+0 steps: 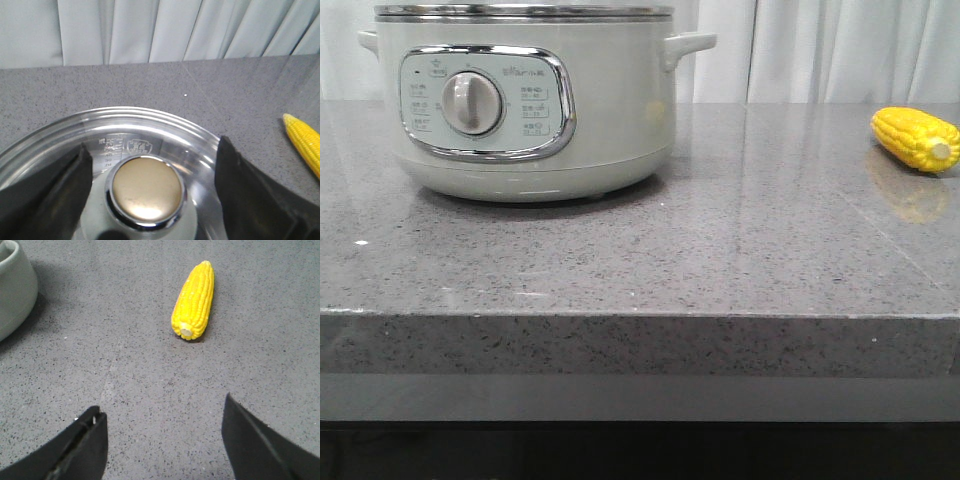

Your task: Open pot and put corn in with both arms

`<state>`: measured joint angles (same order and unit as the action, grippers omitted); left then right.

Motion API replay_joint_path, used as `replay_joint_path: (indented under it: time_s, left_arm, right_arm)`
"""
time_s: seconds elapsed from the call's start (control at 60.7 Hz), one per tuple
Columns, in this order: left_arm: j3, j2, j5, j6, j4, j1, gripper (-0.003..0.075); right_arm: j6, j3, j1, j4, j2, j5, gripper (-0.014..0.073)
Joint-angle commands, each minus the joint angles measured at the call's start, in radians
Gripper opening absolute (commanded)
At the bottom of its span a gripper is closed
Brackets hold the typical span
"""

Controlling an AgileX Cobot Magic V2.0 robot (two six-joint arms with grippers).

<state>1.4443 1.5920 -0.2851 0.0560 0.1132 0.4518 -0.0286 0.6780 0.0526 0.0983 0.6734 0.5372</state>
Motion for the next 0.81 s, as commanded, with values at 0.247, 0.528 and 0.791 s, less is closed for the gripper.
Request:
replay_joint_path:
  time_s: [0.247,0.528,0.791]
  left_arm:
    - [0.04,0.019,0.112,-0.003,0.012,0.005,0.051]
    - [0.04,0.037,0.121,-0.003,0.008,0.005,0.0413]
    - [0.04,0.037,0.132,-0.003,-0.016,0.005,0.0235]
  right_arm:
    - [-0.006,0.03,-0.007,-0.007,0.003,-0.078,0.0509]
    - [-0.006,0.03,-0.007,-0.007,0.003,-0.077,0.0509]
    - [-0.006,0.03,-0.007,-0.007,0.003,-0.077,0.0509]
